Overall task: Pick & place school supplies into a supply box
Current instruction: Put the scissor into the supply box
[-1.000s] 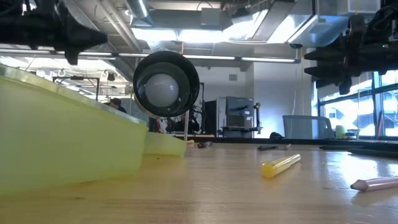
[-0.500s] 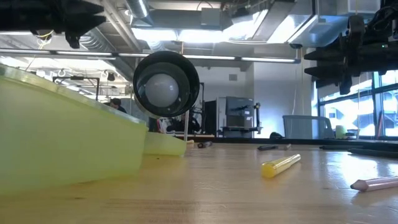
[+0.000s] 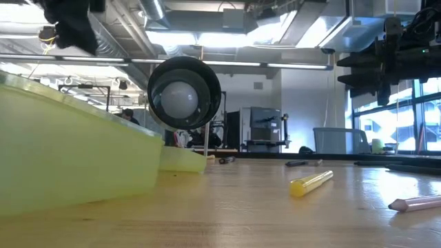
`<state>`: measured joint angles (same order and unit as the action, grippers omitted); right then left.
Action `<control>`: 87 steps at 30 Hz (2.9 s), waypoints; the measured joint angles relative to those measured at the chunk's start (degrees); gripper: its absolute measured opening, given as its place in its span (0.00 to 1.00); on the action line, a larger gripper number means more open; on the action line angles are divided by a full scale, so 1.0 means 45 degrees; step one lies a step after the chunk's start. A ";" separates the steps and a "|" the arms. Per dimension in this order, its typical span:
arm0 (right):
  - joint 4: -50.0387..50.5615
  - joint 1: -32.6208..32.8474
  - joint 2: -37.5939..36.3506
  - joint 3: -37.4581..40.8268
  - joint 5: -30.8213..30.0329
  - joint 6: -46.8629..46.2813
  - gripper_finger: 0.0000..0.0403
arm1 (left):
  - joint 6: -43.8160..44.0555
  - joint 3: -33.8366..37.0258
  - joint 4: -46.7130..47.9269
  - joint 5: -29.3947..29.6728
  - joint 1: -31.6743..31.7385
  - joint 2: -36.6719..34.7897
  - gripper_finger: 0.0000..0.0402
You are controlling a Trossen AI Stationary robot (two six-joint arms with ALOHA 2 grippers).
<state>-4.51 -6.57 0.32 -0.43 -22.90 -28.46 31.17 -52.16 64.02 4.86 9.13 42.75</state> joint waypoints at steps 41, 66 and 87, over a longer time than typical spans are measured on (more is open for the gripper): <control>0.0024 0.0000 0.0000 0.0000 0.1676 -0.0303 0.52 | 0.5750 0.5342 -0.3953 -0.0699 0.0752 0.4369 0.32; 0.0165 0.0000 0.0000 0.0000 0.1676 -0.0186 0.52 | 0.4834 0.6260 -0.4898 -0.0674 0.0733 0.5092 0.14; 0.0158 0.0000 0.0000 0.0002 0.1674 -0.0235 0.52 | 0.4924 0.2721 -0.1392 0.1177 0.0687 0.2457 0.14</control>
<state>-3.80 -6.57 0.32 -0.42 -15.36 -29.52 53.32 -39.91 57.75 10.16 12.22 53.81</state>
